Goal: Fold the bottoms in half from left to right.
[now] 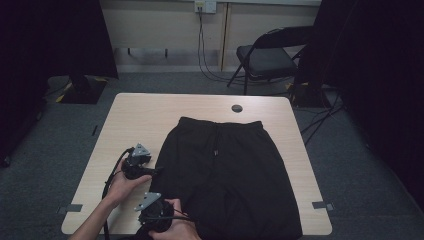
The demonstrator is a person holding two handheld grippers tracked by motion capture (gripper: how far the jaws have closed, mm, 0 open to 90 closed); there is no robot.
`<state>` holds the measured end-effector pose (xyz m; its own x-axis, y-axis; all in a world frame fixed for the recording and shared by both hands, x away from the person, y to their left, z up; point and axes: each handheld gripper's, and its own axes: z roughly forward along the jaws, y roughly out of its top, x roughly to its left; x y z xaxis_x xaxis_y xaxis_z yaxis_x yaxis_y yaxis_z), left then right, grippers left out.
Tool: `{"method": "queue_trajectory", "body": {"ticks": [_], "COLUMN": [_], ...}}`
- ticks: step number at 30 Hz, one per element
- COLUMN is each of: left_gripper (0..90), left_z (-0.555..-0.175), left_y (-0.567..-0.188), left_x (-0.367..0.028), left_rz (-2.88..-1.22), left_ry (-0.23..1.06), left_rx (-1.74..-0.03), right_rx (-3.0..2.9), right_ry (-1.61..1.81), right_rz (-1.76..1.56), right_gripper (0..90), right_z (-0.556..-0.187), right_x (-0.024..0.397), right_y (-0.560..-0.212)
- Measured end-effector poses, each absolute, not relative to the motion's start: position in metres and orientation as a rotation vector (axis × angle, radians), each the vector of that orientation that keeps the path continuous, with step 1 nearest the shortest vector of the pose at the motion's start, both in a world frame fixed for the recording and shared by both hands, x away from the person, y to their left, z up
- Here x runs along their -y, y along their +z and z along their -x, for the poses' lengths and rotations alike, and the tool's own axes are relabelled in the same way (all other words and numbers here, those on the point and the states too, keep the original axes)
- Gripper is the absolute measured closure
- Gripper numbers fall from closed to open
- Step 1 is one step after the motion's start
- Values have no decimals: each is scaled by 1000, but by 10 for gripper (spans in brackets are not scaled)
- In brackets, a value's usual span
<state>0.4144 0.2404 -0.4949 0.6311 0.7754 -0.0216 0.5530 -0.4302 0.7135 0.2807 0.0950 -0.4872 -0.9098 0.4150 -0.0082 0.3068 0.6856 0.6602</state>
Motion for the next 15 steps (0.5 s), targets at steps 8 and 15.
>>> {"method": "queue_trajectory", "body": {"ticks": [8, 15], "left_gripper": [322, 356], "left_z": [-416, -418], "left_y": [-490, -485], "left_x": [-245, -253], "left_rz": [-2167, -2097], "left_ry": [352, 297], "left_rx": [-1079, -1155], "right_rx": [-2713, -2682], "right_ry": [1010, 1077], "right_rz": [-653, -671], "right_gripper": [881, 887], "right_z": [-287, -288], "right_x": [-92, -73], "right_y": [-486, -469]}}
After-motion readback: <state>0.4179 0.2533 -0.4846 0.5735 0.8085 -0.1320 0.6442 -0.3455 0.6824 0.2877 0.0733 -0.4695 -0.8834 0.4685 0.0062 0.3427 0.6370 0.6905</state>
